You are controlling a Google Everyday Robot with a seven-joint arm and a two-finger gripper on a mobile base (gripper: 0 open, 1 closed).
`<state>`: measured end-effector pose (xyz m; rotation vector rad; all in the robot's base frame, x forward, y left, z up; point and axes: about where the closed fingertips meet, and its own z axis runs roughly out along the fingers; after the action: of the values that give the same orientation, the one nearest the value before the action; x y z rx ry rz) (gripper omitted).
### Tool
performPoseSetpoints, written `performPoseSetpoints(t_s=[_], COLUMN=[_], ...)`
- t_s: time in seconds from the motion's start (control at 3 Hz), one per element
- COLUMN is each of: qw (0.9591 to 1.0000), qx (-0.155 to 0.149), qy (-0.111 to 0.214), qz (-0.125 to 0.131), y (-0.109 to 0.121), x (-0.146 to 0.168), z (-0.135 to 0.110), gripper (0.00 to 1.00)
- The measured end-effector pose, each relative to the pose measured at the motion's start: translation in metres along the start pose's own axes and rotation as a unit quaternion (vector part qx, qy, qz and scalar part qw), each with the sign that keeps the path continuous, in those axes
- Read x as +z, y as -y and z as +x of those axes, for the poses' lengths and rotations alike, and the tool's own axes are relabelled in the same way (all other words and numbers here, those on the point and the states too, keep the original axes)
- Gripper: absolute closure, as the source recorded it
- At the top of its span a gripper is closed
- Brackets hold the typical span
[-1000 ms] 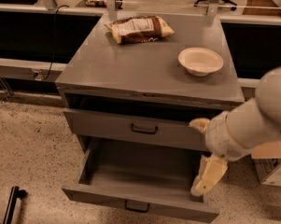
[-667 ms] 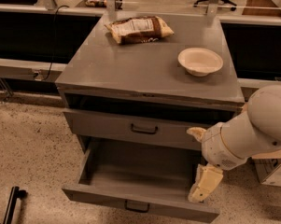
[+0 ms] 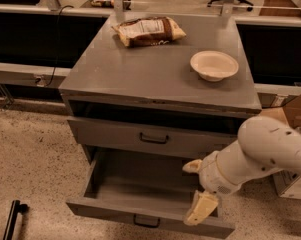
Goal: Close middle drawer
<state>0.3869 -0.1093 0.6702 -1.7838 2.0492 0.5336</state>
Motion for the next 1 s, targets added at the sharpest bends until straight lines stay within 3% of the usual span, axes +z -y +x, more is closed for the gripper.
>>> performPoseSetpoints(t_s=[0.33,0.67,1.0], qw=[0.9993,0.9963,0.9919], qx=[0.014,0.014,0.018], qy=[0.03,0.059,0.06], qz=[0.016,0.061,0.111], y=[-0.012,-0.025,-0.008], x=[0.045,0.076,0.069], z=[0.024,0.051,0.061], gripper=[0.41,0.64,0.89])
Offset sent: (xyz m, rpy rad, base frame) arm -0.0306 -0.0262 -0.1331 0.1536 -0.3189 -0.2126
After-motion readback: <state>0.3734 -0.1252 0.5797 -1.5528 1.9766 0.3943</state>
